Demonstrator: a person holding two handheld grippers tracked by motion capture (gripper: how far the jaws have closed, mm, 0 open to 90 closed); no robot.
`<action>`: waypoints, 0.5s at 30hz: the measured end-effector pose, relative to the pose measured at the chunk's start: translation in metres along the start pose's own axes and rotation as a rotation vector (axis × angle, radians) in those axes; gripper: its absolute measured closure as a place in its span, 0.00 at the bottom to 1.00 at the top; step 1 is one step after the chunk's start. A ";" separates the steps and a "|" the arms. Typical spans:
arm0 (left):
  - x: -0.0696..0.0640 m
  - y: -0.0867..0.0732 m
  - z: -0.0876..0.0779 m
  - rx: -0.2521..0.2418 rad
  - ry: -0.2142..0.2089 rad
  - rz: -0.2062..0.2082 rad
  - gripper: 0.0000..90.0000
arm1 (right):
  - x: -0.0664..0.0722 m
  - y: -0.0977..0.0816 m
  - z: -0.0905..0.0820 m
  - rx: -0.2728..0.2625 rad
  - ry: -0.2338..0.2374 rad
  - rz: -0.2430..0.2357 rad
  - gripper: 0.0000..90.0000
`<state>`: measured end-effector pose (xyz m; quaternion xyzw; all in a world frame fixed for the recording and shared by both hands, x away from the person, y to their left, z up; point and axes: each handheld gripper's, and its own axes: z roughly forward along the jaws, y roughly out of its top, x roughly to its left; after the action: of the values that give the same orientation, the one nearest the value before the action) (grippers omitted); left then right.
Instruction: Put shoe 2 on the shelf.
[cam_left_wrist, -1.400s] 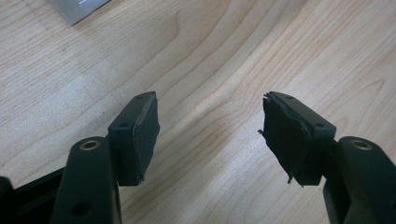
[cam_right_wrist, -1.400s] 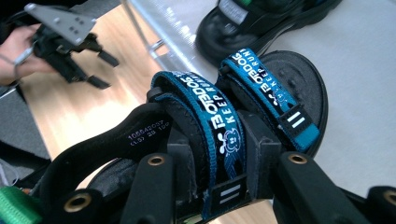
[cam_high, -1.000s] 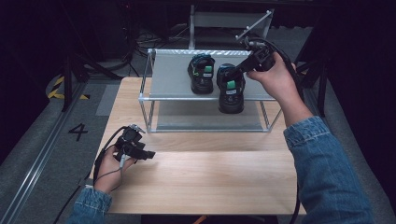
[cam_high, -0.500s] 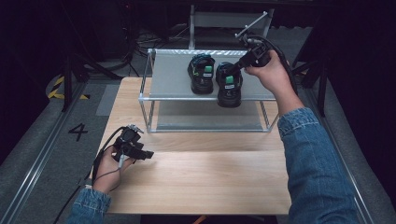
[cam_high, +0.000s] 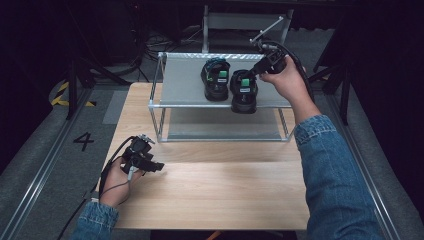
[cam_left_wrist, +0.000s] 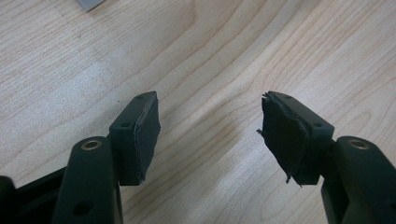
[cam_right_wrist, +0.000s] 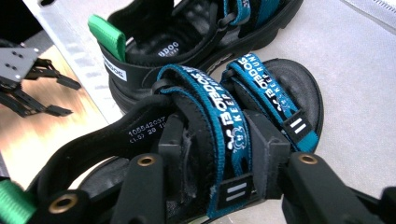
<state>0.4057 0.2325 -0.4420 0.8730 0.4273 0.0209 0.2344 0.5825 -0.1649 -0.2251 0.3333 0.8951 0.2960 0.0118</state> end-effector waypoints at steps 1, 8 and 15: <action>0.000 0.000 0.000 0.000 0.000 0.000 0.41 | 0.000 0.000 0.000 0.000 0.000 0.000 0.68; 0.000 0.000 0.001 -0.002 -0.005 0.003 0.41 | 0.007 -0.004 -0.007 -0.072 -0.039 -0.047 0.55; -0.001 0.000 0.003 0.004 -0.005 0.005 0.42 | 0.030 -0.016 -0.036 -0.159 -0.102 -0.106 0.55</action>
<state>0.4059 0.2308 -0.4441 0.8746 0.4245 0.0182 0.2336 0.5418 -0.1748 -0.1986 0.2981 0.8833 0.3478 0.0996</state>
